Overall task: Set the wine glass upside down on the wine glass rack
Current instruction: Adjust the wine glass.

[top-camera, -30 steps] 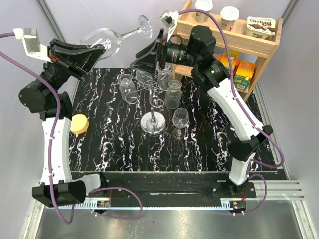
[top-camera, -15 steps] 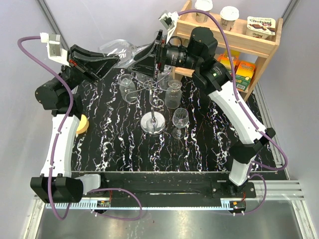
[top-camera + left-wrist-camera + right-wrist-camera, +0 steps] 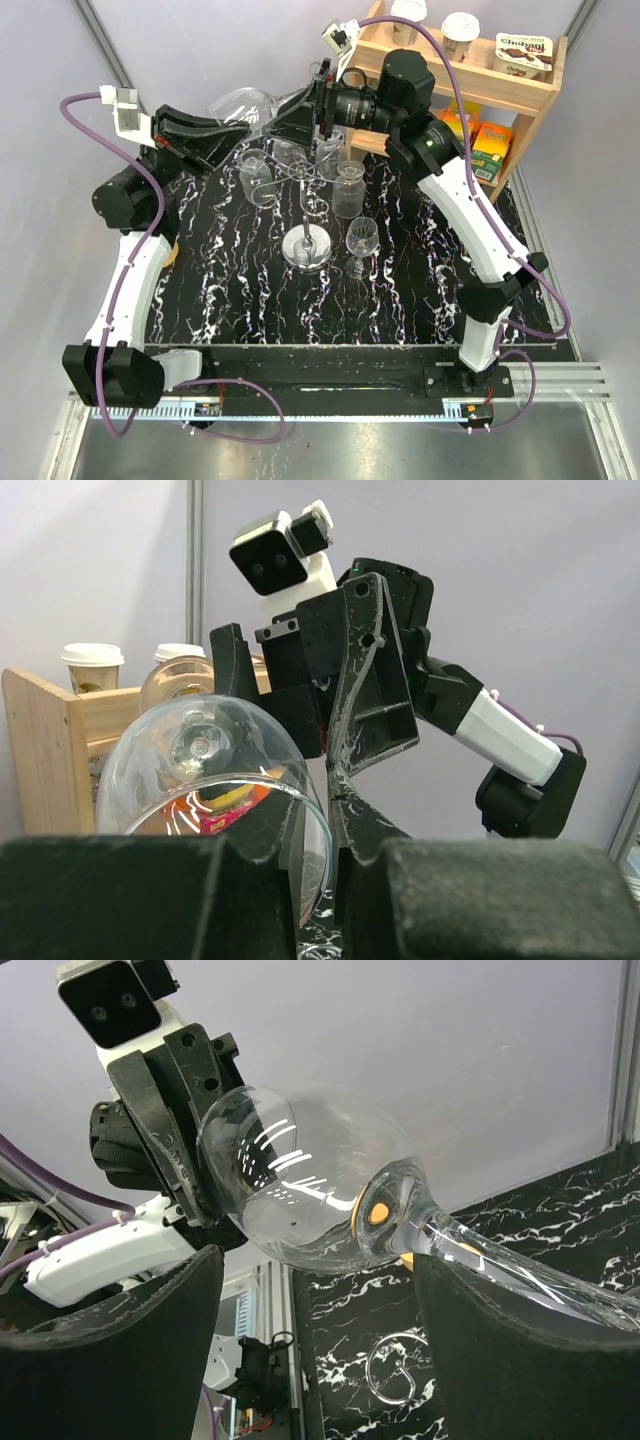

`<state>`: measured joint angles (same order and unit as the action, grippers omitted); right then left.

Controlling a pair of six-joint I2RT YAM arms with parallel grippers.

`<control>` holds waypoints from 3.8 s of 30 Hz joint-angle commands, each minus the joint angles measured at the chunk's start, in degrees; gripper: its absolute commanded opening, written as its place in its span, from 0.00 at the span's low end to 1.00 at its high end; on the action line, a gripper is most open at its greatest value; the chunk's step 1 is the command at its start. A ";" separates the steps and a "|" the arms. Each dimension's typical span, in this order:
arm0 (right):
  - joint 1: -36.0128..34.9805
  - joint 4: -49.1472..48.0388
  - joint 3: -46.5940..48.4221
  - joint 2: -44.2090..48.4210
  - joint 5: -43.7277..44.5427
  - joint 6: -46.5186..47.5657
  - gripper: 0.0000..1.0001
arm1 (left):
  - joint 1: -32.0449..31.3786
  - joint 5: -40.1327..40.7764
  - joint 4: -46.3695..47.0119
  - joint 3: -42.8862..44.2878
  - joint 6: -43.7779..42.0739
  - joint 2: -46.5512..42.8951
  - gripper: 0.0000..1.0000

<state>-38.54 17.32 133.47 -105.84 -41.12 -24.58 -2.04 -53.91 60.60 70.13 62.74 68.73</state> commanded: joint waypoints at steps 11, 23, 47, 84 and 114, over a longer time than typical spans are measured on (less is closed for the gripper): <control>6.99 -3.52 -3.64 0.28 2.10 0.06 0.82 | -4.64 -3.05 13.14 -2.46 3.79 -4.13 0.00; 8.58 -15.85 -3.58 -1.03 6.58 -19.19 0.79 | -2.71 -0.58 13.23 3.96 6.86 -1.23 0.00; -3.46 -5.55 5.31 -0.95 12.99 -17.71 0.80 | 5.20 5.84 15.17 14.16 12.59 3.52 0.00; -3.38 -9.41 21.30 -12.10 16.95 -17.52 0.62 | -4.19 -0.76 19.56 -4.12 4.24 -0.79 0.00; -4.08 -13.89 24.56 -14.22 6.85 -16.03 0.00 | -7.27 -4.01 13.67 -3.59 0.10 1.50 0.20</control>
<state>-40.88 5.76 156.03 -118.74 -28.91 -44.91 -6.42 -45.45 76.14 65.14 59.59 69.84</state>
